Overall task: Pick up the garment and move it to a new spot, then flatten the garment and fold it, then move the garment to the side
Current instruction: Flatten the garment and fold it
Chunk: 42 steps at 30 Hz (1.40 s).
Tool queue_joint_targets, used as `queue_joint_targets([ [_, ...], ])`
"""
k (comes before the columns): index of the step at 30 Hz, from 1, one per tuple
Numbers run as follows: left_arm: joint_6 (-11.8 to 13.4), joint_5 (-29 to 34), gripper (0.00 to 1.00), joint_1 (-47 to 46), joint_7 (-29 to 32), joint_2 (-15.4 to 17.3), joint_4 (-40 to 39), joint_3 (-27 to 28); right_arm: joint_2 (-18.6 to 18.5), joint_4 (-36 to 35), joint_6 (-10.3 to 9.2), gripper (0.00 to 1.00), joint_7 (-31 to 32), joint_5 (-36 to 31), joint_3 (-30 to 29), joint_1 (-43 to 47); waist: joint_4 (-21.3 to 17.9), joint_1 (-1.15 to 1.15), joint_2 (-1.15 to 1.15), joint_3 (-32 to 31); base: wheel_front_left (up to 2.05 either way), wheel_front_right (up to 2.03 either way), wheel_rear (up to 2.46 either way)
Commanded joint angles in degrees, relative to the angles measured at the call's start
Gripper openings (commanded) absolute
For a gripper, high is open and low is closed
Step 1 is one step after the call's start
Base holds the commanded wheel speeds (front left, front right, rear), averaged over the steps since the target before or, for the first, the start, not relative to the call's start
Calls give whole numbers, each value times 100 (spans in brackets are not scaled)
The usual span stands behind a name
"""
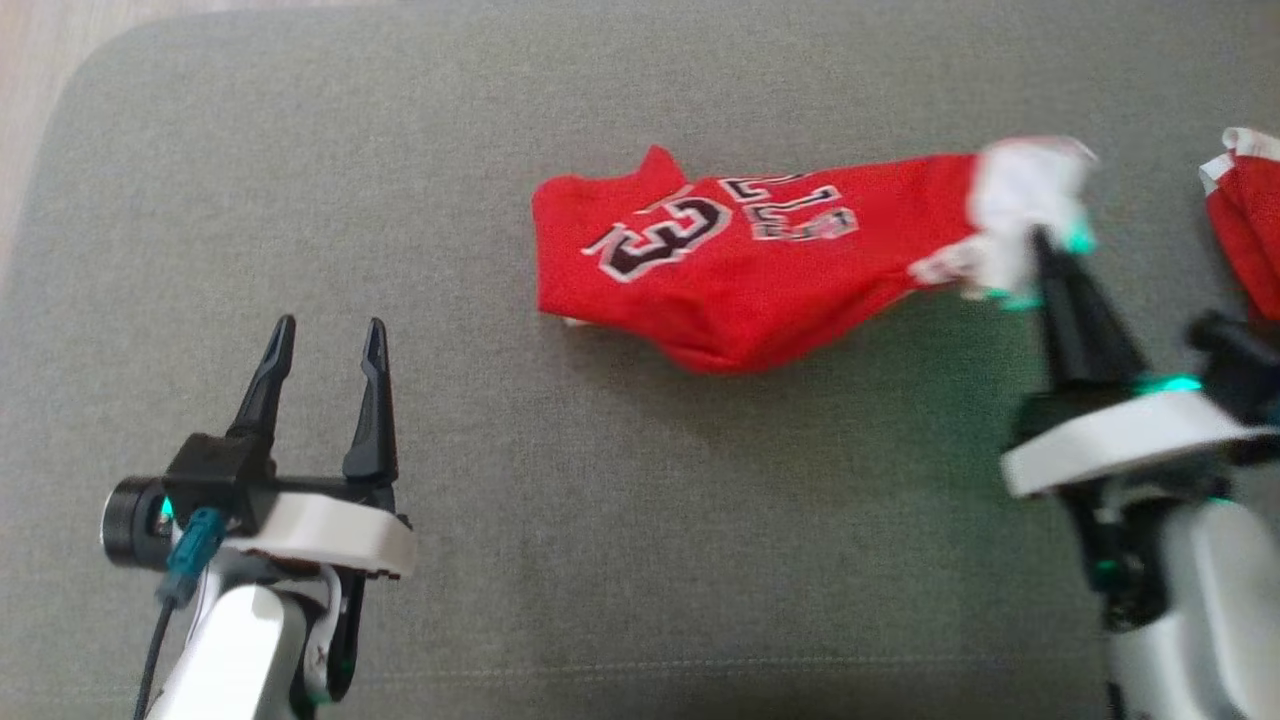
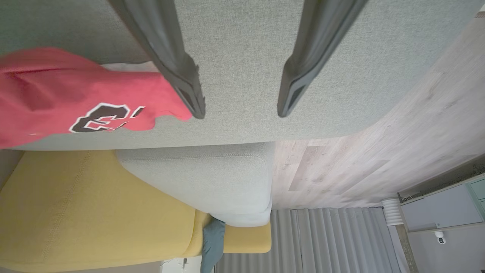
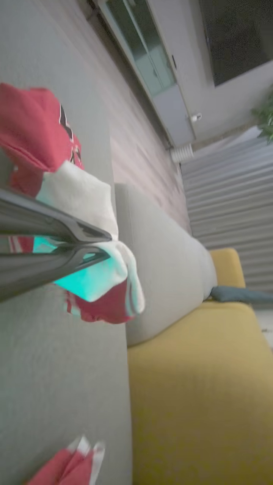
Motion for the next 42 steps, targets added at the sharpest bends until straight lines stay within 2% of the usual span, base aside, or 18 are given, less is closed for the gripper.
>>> queue_joint_targets([
  [1, 33, 28, 100, -263, -51, 83, -169, 199, 18, -183, 22, 0, 35, 37, -10, 27, 5, 0, 0, 14, 0, 0, 0],
  [5, 27, 19, 100, -301, -65, 68, -149, 178, 102, 176, 22, 0, 182, 215, -828, 360, 17, 0, 0, 63, 0, 0, 0],
  [7, 27, 15, 100, -322, -75, 57, -135, 166, 132, 639, 22, 0, 321, 273, -1069, 590, 23, 0, 0, 94, 0, 0, 0],
  [8, 30, 14, 100, -327, -79, 54, -131, 164, 138, 763, 22, 43, 311, 298, -1085, 630, 24, 0, 0, 101, 0, 0, 0],
  [9, 34, 12, 100, -329, -82, 51, -125, 164, 142, 871, 22, 96, 284, 298, -1096, 663, 23, 0, 0, 101, 0, 0, 0],
  [10, 38, 9, 100, -329, -86, 50, -120, 166, 145, 941, 22, 100, 224, 294, -1101, 678, 21, 0, 0, 97, 0, 0, 0],
  [14, 56, 10, 100, -309, -103, 59, -126, 185, 152, 803, 22, 100, -288, 127, -1153, 712, 22, 0, 0, 38, 0, 0, 0],
  [20, 129, 19, 100, -194, -123, 86, -200, 244, 121, -202, 22, 100, -852, -510, -931, 854, 27, 0, 0, -124, 0, 0, 0],
  [24, 176, 18, 100, -67, -128, 113, -254, 262, 53, -726, 22, 100, -766, -783, -487, 986, 22, 0, 0, -261, 0, 0, 0],
  [29, 234, 13, 100, 130, -122, 128, -322, 241, 69, -1005, 22, 100, -581, -772, -44, 1239, 24, 0, 0, -424, 0, 0, 0],
  [42, 285, -39, 100, 309, -64, 154, -392, 188, 115, -1100, 22, 100, -482, -656, 46, 1369, 33, 0, 0, -500, 0, 0, 0],
])
